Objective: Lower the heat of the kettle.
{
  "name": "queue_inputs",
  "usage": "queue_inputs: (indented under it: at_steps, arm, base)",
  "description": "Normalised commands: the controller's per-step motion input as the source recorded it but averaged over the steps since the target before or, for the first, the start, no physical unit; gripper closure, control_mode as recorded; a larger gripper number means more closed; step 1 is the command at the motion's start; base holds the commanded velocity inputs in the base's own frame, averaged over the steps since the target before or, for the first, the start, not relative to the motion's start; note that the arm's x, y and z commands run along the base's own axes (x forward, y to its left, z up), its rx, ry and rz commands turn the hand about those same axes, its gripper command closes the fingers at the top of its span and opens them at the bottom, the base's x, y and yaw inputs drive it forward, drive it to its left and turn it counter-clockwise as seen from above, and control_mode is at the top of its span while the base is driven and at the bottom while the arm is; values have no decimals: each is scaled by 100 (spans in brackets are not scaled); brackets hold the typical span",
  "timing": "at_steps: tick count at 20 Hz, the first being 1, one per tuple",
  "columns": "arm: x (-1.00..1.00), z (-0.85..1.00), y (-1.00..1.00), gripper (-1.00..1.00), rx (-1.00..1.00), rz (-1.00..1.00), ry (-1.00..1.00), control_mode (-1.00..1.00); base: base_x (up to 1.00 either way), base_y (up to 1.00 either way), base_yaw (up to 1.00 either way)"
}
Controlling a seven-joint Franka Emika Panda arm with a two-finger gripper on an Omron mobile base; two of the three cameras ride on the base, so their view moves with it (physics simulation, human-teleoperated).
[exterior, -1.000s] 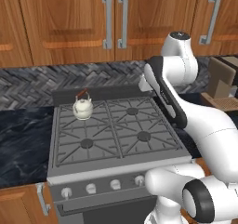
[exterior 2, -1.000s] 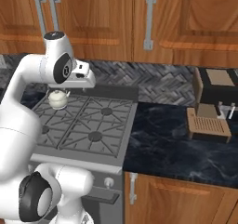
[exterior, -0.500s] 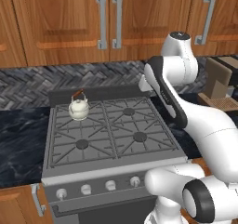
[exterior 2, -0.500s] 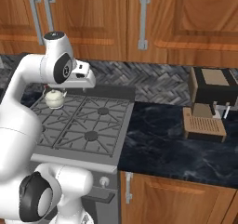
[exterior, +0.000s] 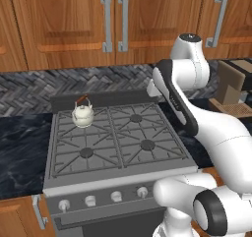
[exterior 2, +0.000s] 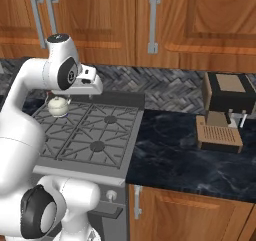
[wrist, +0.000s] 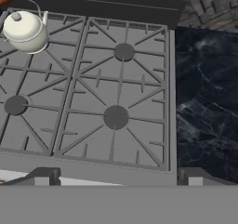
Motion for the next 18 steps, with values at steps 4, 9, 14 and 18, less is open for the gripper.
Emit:
queue_inputs:
  at_steps: [4, 9, 14, 18]
  arm:
    - [0, 0, 0, -100, 0, 0, 0, 100]
    - [0, 0, 0, -100, 0, 0, 0, -100]
    - [-40, -6, 51, -100, -16, 6, -10, -100]
    - [-52, -30, 100, -100, -43, 14, -10, -100]
  base:
    - [4, -19, 0]
    - [0, -7, 0]
    - [0, 0, 0]
    - [0, 0, 0]
